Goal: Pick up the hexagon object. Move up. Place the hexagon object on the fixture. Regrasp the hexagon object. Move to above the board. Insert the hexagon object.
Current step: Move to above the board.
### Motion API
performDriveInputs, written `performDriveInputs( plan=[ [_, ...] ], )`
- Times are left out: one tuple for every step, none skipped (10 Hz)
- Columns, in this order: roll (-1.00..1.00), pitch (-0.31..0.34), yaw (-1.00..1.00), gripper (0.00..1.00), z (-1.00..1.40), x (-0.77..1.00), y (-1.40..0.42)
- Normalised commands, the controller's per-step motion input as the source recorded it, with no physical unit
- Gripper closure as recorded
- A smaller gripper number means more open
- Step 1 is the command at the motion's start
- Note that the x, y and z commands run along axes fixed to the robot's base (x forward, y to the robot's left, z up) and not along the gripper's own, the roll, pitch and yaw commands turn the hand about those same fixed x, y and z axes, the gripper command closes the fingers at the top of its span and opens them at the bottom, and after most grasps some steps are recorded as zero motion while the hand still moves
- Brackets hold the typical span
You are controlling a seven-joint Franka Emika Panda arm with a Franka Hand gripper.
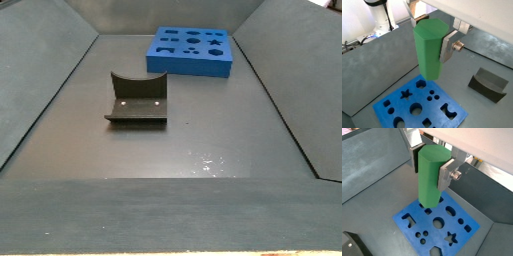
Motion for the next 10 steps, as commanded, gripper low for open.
performDriveInputs(
  plan=[
    [-0.16, -0.212, 0.0, 1.0, 0.02, -0.17, 0.07],
    [-0.16, -0.207, -0.01, 1.0, 0.02, -0.17, 0.07],
    [-0.15, -0.205, 0.0, 1.0, 0.02, -0.17, 0.07],
    [-0.15, -0.204, 0.0, 1.0, 0.02, -0.17, 0.07],
    [-0.15, -0.205, 0.0, 1.0, 0.02, -0.17, 0.07],
    [-0.15, -0.205, 0.0, 1.0, 0.02, -0.17, 0.07],
    [-0.15, -0.205, 0.0, 1.0, 0.02, -0.17, 0.07],
    [-0.15, -0.204, 0.0, 1.0, 0.02, -0.17, 0.07],
    [-0.15, -0.204, 0.0, 1.0, 0.02, -0.17, 0.07],
    [-0.15, -0.204, 0.0, 1.0, 0.02, -0.17, 0.07]
  ],
)
